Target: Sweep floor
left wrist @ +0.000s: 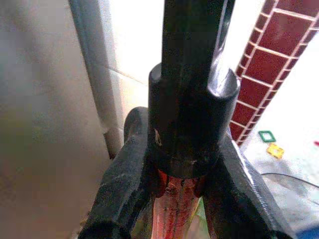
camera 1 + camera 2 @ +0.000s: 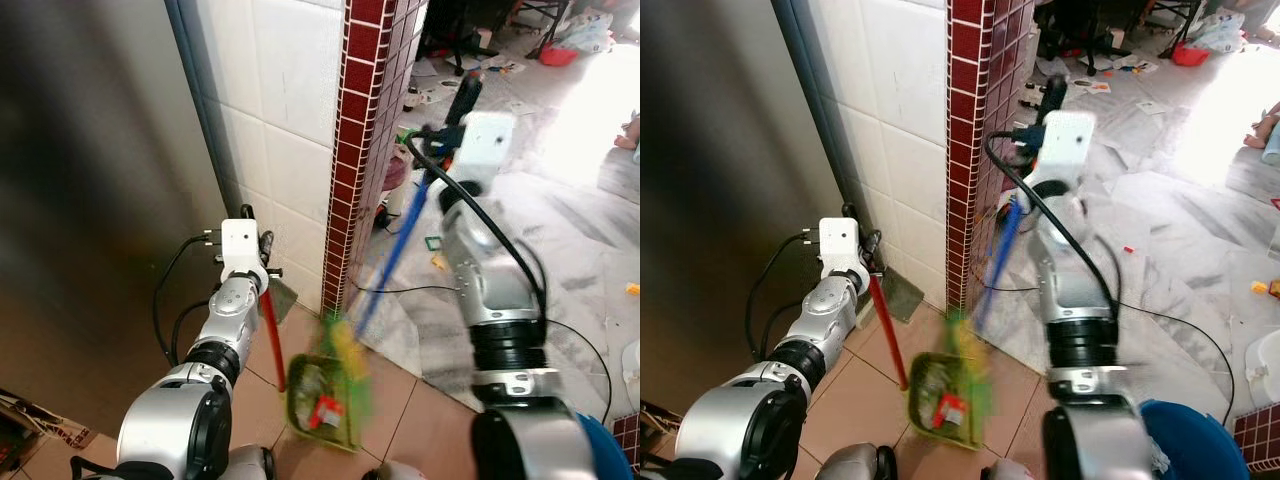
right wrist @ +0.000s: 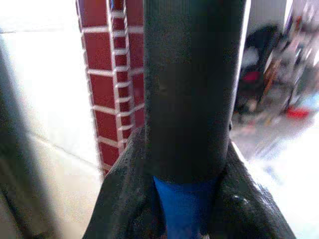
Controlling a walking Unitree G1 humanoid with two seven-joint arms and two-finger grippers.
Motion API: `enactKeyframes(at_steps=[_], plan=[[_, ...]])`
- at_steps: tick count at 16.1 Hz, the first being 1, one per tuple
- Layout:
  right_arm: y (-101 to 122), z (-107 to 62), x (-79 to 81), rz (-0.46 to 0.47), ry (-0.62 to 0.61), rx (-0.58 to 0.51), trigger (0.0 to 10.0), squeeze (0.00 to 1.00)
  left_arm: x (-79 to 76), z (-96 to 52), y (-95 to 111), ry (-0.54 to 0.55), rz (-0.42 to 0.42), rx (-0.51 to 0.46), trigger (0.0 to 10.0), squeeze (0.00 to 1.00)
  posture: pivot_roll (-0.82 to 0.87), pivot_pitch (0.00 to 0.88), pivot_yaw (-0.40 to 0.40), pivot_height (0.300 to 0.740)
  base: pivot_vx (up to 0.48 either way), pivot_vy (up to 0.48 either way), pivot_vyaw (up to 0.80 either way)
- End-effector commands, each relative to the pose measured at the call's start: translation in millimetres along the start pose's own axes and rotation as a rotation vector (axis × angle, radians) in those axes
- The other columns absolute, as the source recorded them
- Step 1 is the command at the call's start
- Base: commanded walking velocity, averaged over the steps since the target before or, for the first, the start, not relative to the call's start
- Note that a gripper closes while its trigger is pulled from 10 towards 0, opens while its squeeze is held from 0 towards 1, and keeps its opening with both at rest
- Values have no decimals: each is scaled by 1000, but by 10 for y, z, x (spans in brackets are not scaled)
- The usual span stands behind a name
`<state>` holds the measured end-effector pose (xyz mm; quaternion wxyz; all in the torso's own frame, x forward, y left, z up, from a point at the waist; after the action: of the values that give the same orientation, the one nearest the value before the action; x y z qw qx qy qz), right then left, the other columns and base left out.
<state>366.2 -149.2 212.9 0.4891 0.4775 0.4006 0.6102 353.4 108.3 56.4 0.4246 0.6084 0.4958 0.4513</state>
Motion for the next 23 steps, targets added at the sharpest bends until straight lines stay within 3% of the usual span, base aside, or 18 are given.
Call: enactKeyframes(at_steps=[1,5,7,9,10,13,17,23], plan=[[207,-10,19,-27,30,-109,10000,0,-26,7,19,-25,-19,-3,10000,0,-164,0,29,740,0,0,0],[61,-218,-184,-136,-3,-136,10000,0,34,-22,88,-54,-22,-93,10000,0,-135,0,47,740,0,0,0],[-145,-391,-286,-176,-52,-89,10000,0,93,-79,165,-61,-63,-183,10000,0,-129,0,54,740,0,0,0],[-328,-557,-336,-213,-67,-49,10000,0,138,-197,371,-89,-3,-331,10000,0,-118,0,57,740,0,0,0],[-394,-612,-380,-219,-95,-27,10000,0,164,-256,417,-99,22,-359,10000,0,-102,0,60,740,0,0,0],[-528,-659,-456,-149,-168,35,10000,0,215,-403,422,-118,31,-357,10000,0,-79,0,60,740,0,0,-267],[-584,-663,-441,-153,-163,53,10000,0,187,-512,431,-139,9,-336,10000,0,-70,0,56,740,0,0,-800],[-595,-655,-474,-140,-171,64,10000,0,141,-533,488,-181,-16,-303,10000,0,-79,0,59,740,0,0,-775]])
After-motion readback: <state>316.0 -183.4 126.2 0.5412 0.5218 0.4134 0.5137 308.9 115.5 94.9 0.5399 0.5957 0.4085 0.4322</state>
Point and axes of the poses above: a point about 5 cm out from each wrist's last joint towards the gripper, its own z axis pointing out of the wrist towards the gripper, its own y axis along the axis of the wrist's last joint, x = y × z, the point moved 1 cm from there along z, pointing out of the wrist towards the gripper, and after that the axes turned 12 degrees about z, right-handed, at the moved point
